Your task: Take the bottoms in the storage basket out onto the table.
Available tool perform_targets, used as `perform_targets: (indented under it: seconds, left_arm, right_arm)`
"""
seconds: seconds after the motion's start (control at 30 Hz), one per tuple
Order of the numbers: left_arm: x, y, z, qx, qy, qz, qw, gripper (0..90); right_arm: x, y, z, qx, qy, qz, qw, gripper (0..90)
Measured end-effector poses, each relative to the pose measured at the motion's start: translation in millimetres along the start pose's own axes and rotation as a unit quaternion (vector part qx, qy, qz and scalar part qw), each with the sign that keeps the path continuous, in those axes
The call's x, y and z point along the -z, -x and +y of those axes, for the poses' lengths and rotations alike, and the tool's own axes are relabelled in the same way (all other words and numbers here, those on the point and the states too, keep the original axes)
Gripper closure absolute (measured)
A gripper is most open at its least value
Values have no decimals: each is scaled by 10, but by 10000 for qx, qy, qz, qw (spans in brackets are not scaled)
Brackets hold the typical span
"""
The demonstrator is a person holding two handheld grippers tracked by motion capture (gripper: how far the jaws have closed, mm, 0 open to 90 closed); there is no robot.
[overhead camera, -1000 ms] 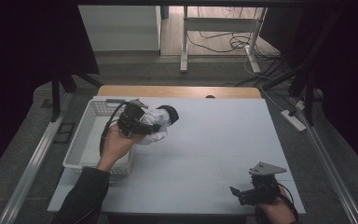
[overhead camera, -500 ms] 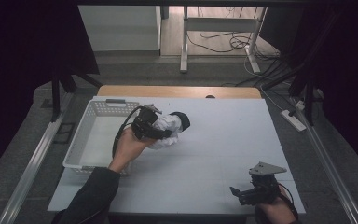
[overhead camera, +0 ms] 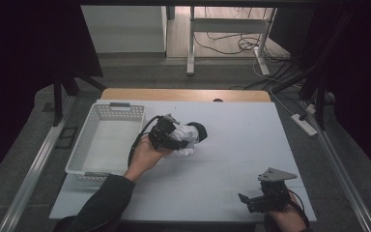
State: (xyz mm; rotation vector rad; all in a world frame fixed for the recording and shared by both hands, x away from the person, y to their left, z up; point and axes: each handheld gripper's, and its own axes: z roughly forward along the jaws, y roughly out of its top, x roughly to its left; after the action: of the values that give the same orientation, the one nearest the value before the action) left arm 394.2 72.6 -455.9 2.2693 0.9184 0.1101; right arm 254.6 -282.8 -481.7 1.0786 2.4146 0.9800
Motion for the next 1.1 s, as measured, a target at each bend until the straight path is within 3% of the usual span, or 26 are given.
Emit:
perform_targets:
  seconds: [0.37, 0.63, 0.9, 1.1]
  left_arm:
    - [-354, 118, -58, -121, -308, -17, 9995, 472]
    - [-559, 123, -129, -177, -459, -44, 9988, 468]
    - [-616, 63, -185, -279, -354, -229, 9987, 444]
    - [-650, 53, -204, -330, -318, -251, 9986, 412]
  right_arm:
    - [3, -2, -1, 18, 6, 5, 10000, 0]
    - [6, -3, -1, 39, 9, 2, 10000, 0]
    - [8, -5, -1, 49, 12, 3, 10000, 0]
    - [8, -4, -2, 59, 11, 4, 10000, 0]
